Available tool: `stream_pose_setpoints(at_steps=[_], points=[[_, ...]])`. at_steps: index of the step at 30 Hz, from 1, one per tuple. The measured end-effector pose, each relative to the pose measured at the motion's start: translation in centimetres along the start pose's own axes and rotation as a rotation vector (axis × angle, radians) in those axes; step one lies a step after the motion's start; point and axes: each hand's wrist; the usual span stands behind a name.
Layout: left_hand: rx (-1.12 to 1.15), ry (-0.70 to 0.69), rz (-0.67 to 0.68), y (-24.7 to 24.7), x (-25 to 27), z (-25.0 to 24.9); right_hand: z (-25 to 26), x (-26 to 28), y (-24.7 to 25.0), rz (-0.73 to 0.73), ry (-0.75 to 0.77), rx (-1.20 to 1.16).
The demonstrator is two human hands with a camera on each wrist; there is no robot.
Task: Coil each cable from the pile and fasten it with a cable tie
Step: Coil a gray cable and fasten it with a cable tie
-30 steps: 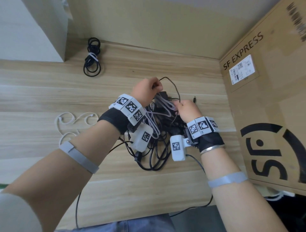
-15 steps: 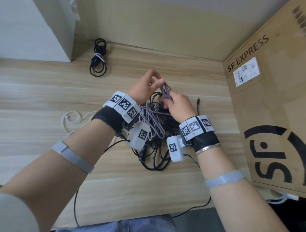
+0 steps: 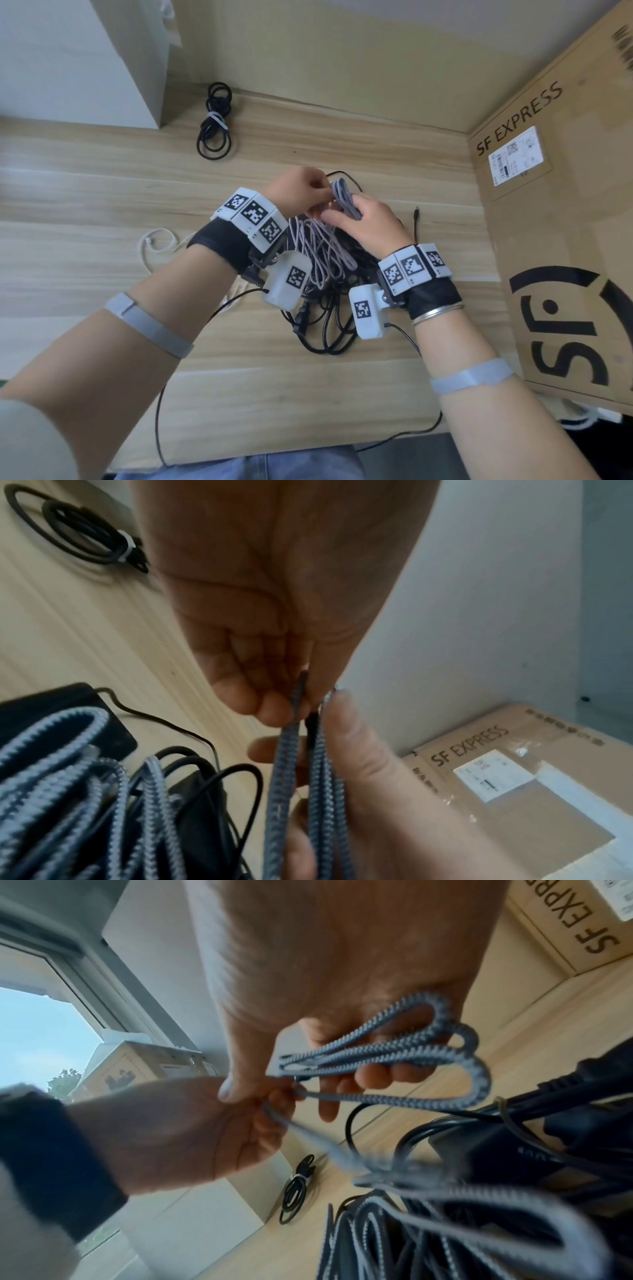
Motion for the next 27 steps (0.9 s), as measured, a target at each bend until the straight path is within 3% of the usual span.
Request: stream_pose_setpoints(at_steps=[7, 11, 16, 18, 21, 27], points=[[0.347, -0.024, -0.035, -0.6, 0.3, -0.2, 0.1, 0.0, 0.3, -0.020, -0.016, 0.031], [-0.003, 0.066, -0.042, -0.9, 0.1, 0.3, -0.8, -0.2, 0.5, -0.082, -0.027, -0.174], [-0.239, 0.138, 0.109, -1.3, 0.3, 1.2, -1.1, 0.1, 0.3, -0.147, -0.016, -0.337], [-0.272, 0.151, 0.126, -1.4, 0.4, 1.4, -0.9, 0.0, 0.4, -0.187, -0.017, -0.354], [-0.255, 0.116, 0.041, -1.4, 0.3, 1.5, -0.9, 0.0, 0.6, -0.193, -0.022, -0.329], [-0.098, -0.065, 0.018, -0.7, 0.6, -0.3, -0.3, 0.6, 0.5, -0.048, -0.021, -0.006]])
Point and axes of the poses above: each hand's wrist, its own x-axis away from the middle knuckle, its own y-axis out of the back of the hand, z = x × y, and after that the axes turned 3 degrees about -y, right-handed
